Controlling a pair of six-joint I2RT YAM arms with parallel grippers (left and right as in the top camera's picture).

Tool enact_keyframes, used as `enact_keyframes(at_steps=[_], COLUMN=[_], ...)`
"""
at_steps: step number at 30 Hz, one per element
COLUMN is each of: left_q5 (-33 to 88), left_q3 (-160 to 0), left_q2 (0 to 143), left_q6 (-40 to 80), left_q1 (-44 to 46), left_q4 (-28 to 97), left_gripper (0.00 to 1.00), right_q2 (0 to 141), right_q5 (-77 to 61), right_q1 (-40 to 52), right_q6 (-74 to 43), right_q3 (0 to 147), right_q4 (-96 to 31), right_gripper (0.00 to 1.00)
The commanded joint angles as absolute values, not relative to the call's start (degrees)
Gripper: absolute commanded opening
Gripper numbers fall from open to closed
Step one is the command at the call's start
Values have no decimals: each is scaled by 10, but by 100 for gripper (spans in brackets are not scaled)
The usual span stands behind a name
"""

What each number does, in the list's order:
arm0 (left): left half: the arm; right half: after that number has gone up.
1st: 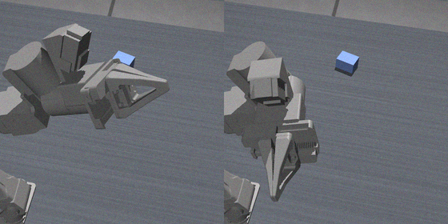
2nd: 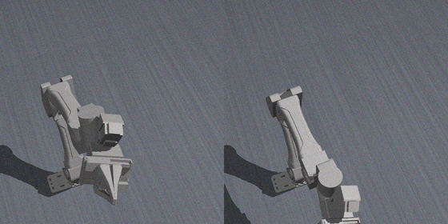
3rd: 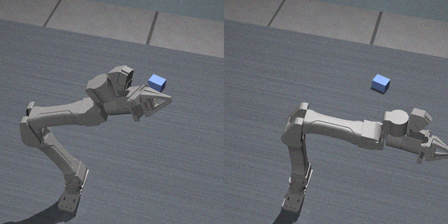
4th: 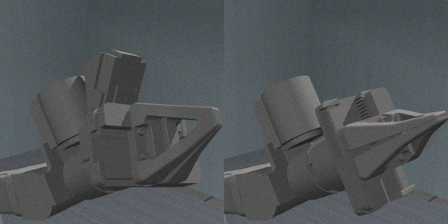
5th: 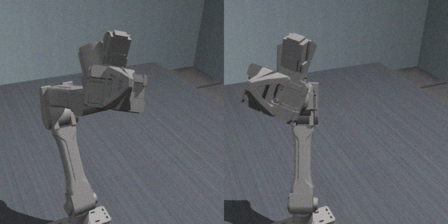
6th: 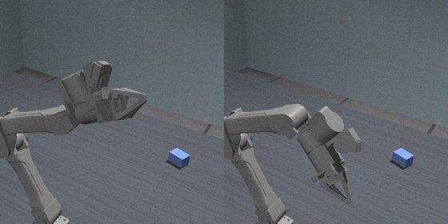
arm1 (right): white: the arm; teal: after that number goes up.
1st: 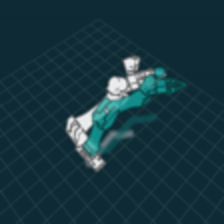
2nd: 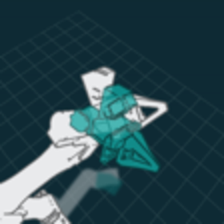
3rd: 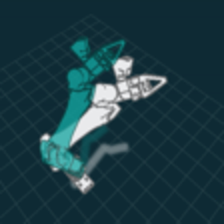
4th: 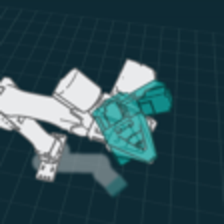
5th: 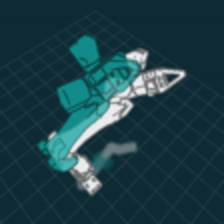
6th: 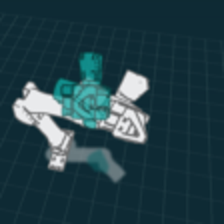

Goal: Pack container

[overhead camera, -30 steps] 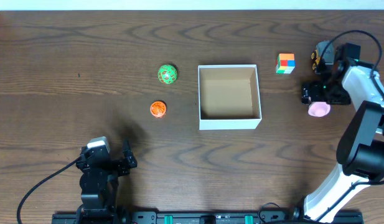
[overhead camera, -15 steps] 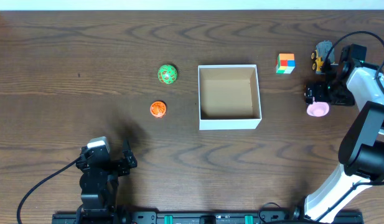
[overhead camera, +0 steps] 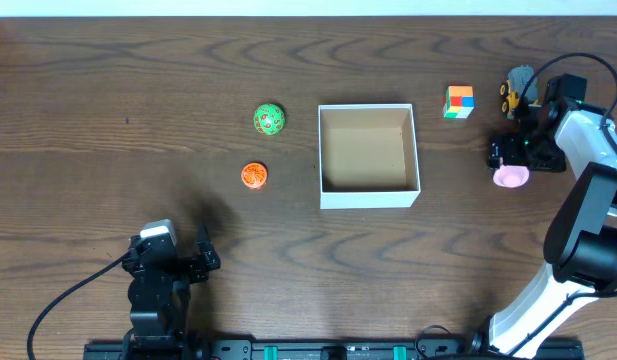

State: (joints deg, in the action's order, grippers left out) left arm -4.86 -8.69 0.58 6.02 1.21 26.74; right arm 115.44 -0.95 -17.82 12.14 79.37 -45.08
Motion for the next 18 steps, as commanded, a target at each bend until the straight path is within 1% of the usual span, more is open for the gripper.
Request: enact_keyframes(at_steps=[1, 12, 18], left_q5=[-49, -49, -49], left_q3=[-76, -76, -76], left_q2=[3, 3, 3], left_q6=[63, 63, 63], left_q1=[9, 9, 9], left_q4=[267, 267, 267], left_gripper=[98, 98, 98], right_q2=[1155, 1157, 1181], right_q5=[-35, -35, -32], right_q1=[-176, -176, -176], right_q6=[123, 123, 123], right_q3=[790, 785, 782], right_q4=[-443, -445, -445], right_gripper=[99, 99, 99])
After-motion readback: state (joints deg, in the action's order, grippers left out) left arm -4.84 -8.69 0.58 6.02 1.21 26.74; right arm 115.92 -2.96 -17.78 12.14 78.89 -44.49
